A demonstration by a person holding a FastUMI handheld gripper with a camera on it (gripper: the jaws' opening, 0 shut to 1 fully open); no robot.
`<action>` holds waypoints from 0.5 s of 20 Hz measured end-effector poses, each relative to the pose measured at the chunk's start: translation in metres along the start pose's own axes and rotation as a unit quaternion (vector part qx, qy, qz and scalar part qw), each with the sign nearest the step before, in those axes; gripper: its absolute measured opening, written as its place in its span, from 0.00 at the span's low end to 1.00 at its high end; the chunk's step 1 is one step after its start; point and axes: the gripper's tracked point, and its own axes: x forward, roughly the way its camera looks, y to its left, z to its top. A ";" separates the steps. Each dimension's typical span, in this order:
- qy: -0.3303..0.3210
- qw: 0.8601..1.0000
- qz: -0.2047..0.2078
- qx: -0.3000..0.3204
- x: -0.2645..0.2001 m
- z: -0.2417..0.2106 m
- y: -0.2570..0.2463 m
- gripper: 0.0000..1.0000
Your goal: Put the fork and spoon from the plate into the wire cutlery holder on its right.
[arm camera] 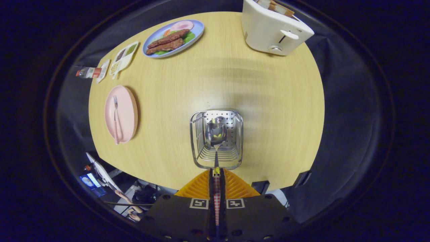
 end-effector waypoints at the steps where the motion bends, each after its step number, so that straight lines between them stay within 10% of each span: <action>1: 0.007 1.000 -0.003 0.001 0.002 0.001 -0.001 0.04; 10: 0.012 1.000 -0.003 0.005 0.011 0.009 0.007 0.08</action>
